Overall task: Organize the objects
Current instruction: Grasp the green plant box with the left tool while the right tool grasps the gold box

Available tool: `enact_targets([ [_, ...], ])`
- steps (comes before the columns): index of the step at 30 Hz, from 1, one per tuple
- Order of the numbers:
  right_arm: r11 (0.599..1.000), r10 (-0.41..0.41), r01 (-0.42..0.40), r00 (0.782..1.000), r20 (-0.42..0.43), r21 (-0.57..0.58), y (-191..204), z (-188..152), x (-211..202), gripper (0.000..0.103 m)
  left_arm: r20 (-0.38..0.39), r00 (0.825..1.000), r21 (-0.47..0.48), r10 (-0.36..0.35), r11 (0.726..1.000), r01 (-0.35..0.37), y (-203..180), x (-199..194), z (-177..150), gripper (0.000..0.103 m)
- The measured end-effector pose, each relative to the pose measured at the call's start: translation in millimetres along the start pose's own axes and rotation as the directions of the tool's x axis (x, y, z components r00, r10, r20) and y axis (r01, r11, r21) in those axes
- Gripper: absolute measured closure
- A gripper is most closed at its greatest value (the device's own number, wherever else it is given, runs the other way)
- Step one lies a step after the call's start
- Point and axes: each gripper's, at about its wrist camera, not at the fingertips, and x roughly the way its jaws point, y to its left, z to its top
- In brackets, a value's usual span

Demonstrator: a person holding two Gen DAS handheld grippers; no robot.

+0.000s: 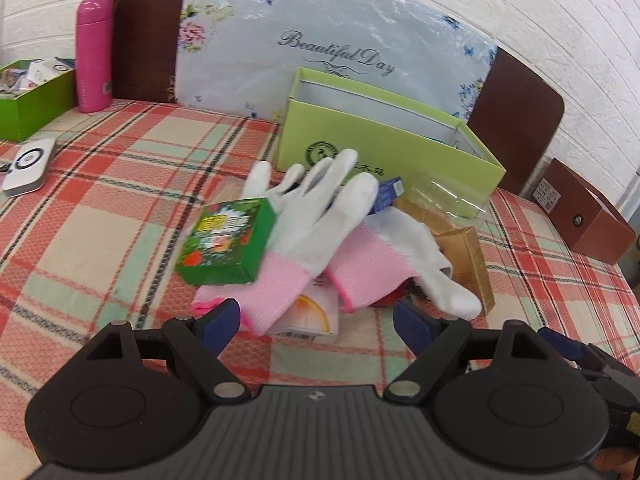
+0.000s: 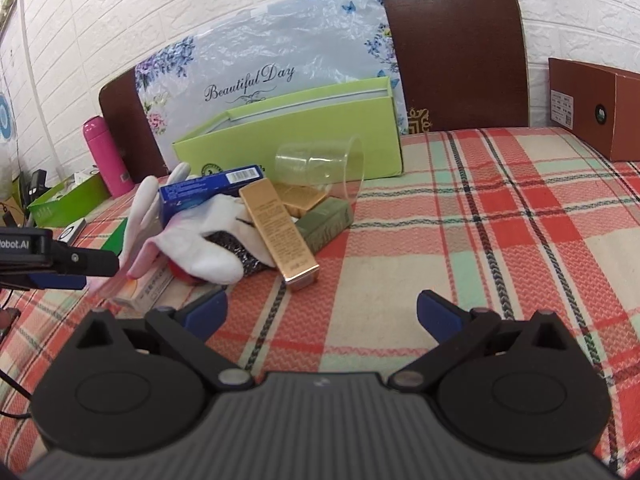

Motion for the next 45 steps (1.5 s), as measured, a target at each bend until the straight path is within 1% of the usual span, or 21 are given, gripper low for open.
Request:
enact_targets([
  [4,0.999,-0.002,0.002,1.000,0.017,-0.038,6.4,6.0,3.8,0.003,0.016,0.999,-0.031,0.048,0.998,-0.048,20.1,-3.4,4.0,0.016],
  [8,0.998,0.018,-0.014,0.998,0.054,-0.069,10.5,12.4,7.6,0.011,0.061,0.996,-0.093,0.058,0.994,-0.053,45.8,0.0,17.7,0.016],
  [11,0.996,0.037,-0.033,0.998,0.058,-0.078,13.8,13.8,7.7,0.012,0.042,0.999,-0.089,0.016,0.996,-0.012,58.6,17.0,29.8,0.016],
  [14,0.996,0.033,-0.028,0.998,0.048,-0.084,15.6,13.2,9.5,0.012,0.018,0.999,-0.081,-0.046,0.996,0.047,67.2,40.9,36.5,0.016],
  [17,0.996,0.024,-0.021,0.999,0.040,-0.092,16.4,15.0,12.8,0.015,-0.030,0.997,-0.124,-0.070,0.990,0.066,76.8,66.1,38.5,0.016],
  [18,0.995,0.022,-0.018,0.999,0.039,-0.099,17.1,16.3,14.3,0.016,-0.008,0.996,-0.140,-0.087,0.986,0.085,79.9,67.7,37.6,0.016],
  [19,0.994,0.019,-0.015,0.999,0.040,-0.109,18.0,17.5,16.0,0.017,0.005,0.996,-0.144,-0.089,0.986,0.089,80.9,67.0,37.1,0.018],
  [20,0.993,0.016,-0.011,0.999,0.039,-0.117,18.9,19.3,18.2,0.019,0.005,0.996,-0.146,-0.093,0.985,0.093,81.5,65.1,36.7,0.027],
  [21,0.992,0.014,-0.010,0.999,0.037,-0.122,19.5,21.1,21.0,0.020,0.008,0.992,-0.156,-0.125,0.980,0.125,82.5,61.7,36.1,0.035],
  [23,0.992,0.010,-0.007,1.000,0.026,-0.124,21.1,24.3,28.0,0.030,-0.014,0.990,-0.160,-0.143,0.977,0.139,80.1,53.7,34.1,0.035],
  [27,0.991,-0.004,0.005,1.000,0.013,-0.135,24.2,28.3,40.4,0.044,0.010,0.991,-0.069,-0.131,0.989,0.131,65.6,23.8,25.9,0.035],
  [28,0.991,-0.001,0.002,1.000,0.004,-0.135,23.8,29.1,43.4,0.052,0.020,0.990,-0.058,-0.137,0.989,0.138,62.9,15.2,24.5,0.035],
  [29,0.991,0.005,-0.006,1.000,-0.008,-0.133,23.3,29.5,45.7,0.066,0.029,0.988,-0.051,-0.153,0.987,0.154,60.6,6.1,23.6,0.035],
  [32,0.993,0.013,-0.015,1.000,-0.020,-0.115,19.8,29.1,42.6,0.078,0.036,0.976,-0.020,-0.216,0.976,0.216,51.2,-16.7,21.4,0.035],
  [35,0.996,-0.017,0.012,0.998,-0.052,-0.091,13.3,29.1,29.8,0.080,0.013,0.963,0.056,-0.269,0.962,0.268,31.7,-27.5,16.2,0.035],
  [38,0.996,-0.034,0.027,0.996,-0.081,-0.081,5.6,22.0,6.7,0.080,-0.037,0.954,0.100,-0.297,0.949,0.299,12.8,-19.4,6.4,0.035],
  [39,0.998,-0.026,0.019,0.995,-0.100,-0.066,2.6,18.7,-1.5,0.080,-0.063,0.953,0.109,-0.298,0.947,0.303,6.0,-12.4,1.5,0.035],
  [42,0.997,0.067,-0.061,0.989,-0.133,0.050,-13.3,8.1,-20.1,0.080,-0.123,0.947,0.128,-0.295,0.942,0.310,-11.4,5.9,-11.3,0.035],
  [43,0.996,0.053,-0.043,0.989,-0.135,0.073,-18.0,4.5,-23.8,0.079,-0.139,0.945,0.137,-0.296,0.939,0.314,-16.6,11.3,-15.5,0.035],
  [44,0.998,0.009,-0.002,0.992,-0.124,0.062,-19.4,1.9,-26.6,0.073,-0.152,0.946,0.151,-0.288,0.939,0.310,-22.2,16.6,-18.9,0.035],
  [45,0.998,-0.043,0.047,0.995,-0.090,0.043,-19.9,-0.1,-31.4,0.072,-0.159,0.950,0.164,-0.268,0.942,0.293,-27.2,21.2,-21.3,0.035],
])
